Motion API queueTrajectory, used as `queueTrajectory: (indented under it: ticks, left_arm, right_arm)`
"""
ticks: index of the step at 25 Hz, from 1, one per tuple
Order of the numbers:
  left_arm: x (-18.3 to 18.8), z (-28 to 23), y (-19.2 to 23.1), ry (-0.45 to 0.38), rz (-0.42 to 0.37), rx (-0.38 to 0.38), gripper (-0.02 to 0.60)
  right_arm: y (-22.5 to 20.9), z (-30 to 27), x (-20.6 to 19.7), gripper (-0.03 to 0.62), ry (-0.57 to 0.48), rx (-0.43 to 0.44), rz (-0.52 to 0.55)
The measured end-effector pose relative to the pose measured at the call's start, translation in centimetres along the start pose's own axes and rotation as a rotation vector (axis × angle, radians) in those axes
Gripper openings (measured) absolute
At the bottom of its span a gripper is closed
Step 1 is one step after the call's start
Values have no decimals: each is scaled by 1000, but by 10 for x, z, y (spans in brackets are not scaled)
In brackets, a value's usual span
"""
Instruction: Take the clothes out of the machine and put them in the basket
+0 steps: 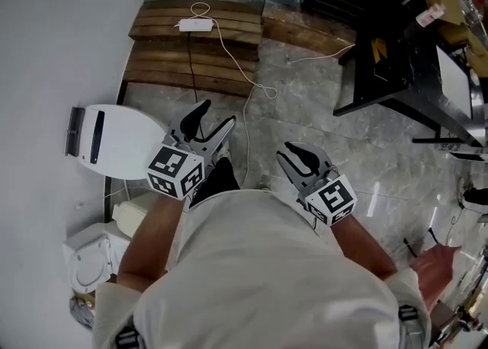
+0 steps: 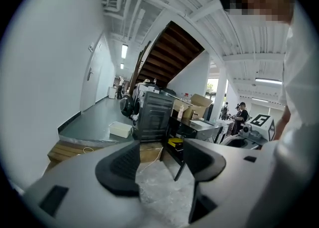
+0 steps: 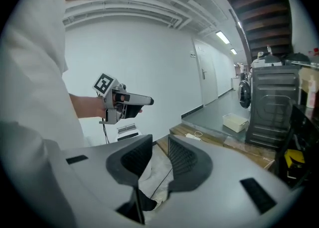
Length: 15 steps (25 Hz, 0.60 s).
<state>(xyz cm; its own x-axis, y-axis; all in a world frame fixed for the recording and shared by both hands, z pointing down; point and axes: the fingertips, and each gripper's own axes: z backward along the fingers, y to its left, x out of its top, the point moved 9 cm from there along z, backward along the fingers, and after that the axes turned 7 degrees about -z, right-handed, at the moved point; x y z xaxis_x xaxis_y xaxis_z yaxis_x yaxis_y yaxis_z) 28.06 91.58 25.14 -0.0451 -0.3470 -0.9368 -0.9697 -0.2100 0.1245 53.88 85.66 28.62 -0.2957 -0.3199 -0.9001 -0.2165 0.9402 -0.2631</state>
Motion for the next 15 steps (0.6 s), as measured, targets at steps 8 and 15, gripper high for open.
queueTrajectory:
  ticks: [8, 15]
  left_arm:
    - [46, -42, 153, -12, -53, -68, 266]
    - [72, -70, 245, -45, -22, -53, 266]
  right_arm:
    - [-32, -141, 83, 78, 12, -38, 5]
    - [-62, -226, 138, 78, 36, -50, -11]
